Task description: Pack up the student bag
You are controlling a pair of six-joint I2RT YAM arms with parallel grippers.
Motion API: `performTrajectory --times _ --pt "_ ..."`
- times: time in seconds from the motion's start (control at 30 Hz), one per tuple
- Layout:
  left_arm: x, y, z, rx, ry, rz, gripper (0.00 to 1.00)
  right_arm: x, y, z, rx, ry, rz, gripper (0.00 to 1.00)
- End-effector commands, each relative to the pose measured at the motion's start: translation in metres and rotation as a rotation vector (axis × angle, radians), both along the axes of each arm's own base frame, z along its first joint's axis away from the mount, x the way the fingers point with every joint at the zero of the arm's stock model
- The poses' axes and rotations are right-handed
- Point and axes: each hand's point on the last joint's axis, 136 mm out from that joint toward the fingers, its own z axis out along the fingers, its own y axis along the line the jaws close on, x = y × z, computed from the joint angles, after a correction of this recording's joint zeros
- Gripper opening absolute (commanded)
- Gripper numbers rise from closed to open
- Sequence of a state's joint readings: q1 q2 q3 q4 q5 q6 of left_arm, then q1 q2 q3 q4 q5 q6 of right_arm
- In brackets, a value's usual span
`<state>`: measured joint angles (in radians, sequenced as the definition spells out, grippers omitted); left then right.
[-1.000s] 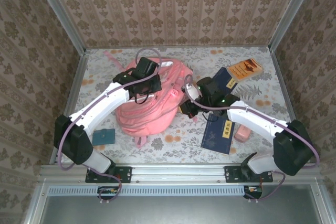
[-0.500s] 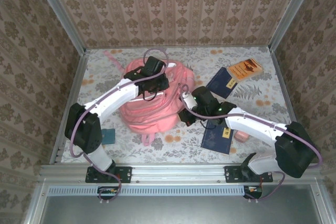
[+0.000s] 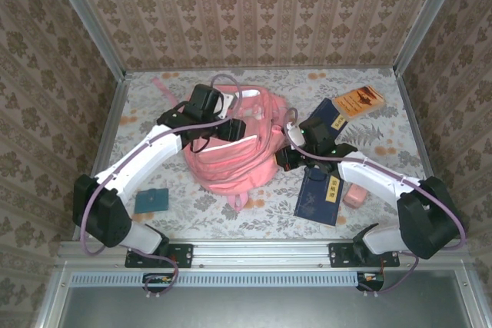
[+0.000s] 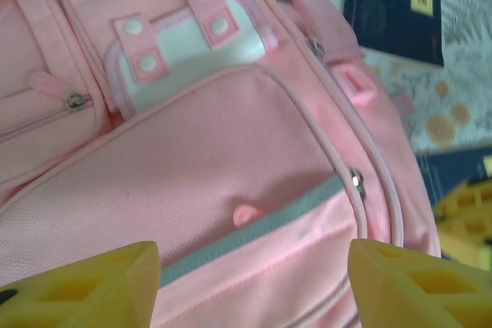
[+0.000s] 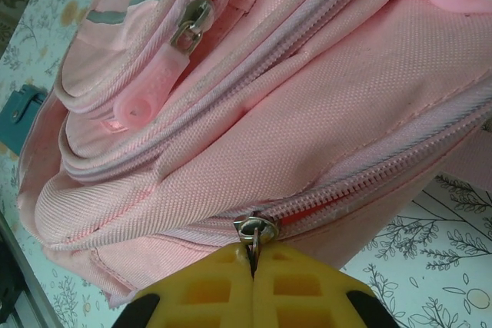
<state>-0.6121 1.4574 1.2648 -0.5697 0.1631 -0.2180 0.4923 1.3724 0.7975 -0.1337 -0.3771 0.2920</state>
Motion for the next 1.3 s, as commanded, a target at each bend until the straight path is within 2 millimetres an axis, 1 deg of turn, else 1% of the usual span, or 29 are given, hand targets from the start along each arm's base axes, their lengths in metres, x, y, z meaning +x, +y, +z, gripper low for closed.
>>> performTrajectory --times 0.0,0.1,0.2,0.4,0.57,0.67,0.77,0.8,0.9,0.97,1.03,1.17,1.27 --pt "-0.024 -0.002 -0.017 0.109 -0.033 -0.214 0.66 0.018 0.007 0.029 0.057 -0.063 -0.001 0.00" --pt "-0.033 -0.008 -0.033 0.181 -0.068 -0.321 0.66 0.020 0.006 0.030 0.056 -0.063 -0.002 0.00" --pt "-0.038 -0.012 -0.046 0.230 -0.070 -0.398 0.63 0.021 0.006 0.033 0.054 -0.065 0.001 0.00" --pt "-0.040 -0.021 -0.065 0.253 -0.025 -0.473 0.57 0.022 0.006 0.036 0.059 -0.066 0.003 0.00" --pt "-0.034 -0.026 -0.075 0.281 -0.015 -0.495 0.53 0.022 0.006 0.037 0.062 -0.068 0.006 0.00" --pt "-0.029 -0.030 -0.074 0.282 -0.031 -0.500 0.50 0.022 0.005 0.036 0.059 -0.065 0.008 0.00" --pt "-0.020 -0.032 -0.074 0.293 -0.055 -0.483 0.42 0.020 0.005 0.034 0.050 -0.064 0.015 0.00" --pt "-0.017 -0.033 -0.073 0.294 -0.066 -0.474 0.38 0.019 0.005 0.033 0.046 -0.063 0.021 0.00" --pt "-0.004 -0.034 -0.068 0.301 -0.107 -0.421 0.22 0.015 0.004 0.031 0.035 -0.064 0.043 0.00" --pt "0.002 -0.035 -0.064 0.290 -0.126 -0.384 0.11 0.009 0.003 0.031 0.026 -0.068 0.066 0.00" --pt "0.012 -0.034 -0.056 0.284 -0.156 -0.315 0.00 0.001 0.002 0.032 0.014 -0.075 0.099 0.00" --pt "0.030 -0.030 -0.043 0.268 -0.189 -0.150 0.00 -0.024 0.008 0.037 -0.017 -0.091 0.186 0.00" --pt "0.039 -0.024 -0.040 0.251 -0.196 -0.045 0.00 -0.037 0.017 0.040 -0.002 -0.096 0.222 0.00"
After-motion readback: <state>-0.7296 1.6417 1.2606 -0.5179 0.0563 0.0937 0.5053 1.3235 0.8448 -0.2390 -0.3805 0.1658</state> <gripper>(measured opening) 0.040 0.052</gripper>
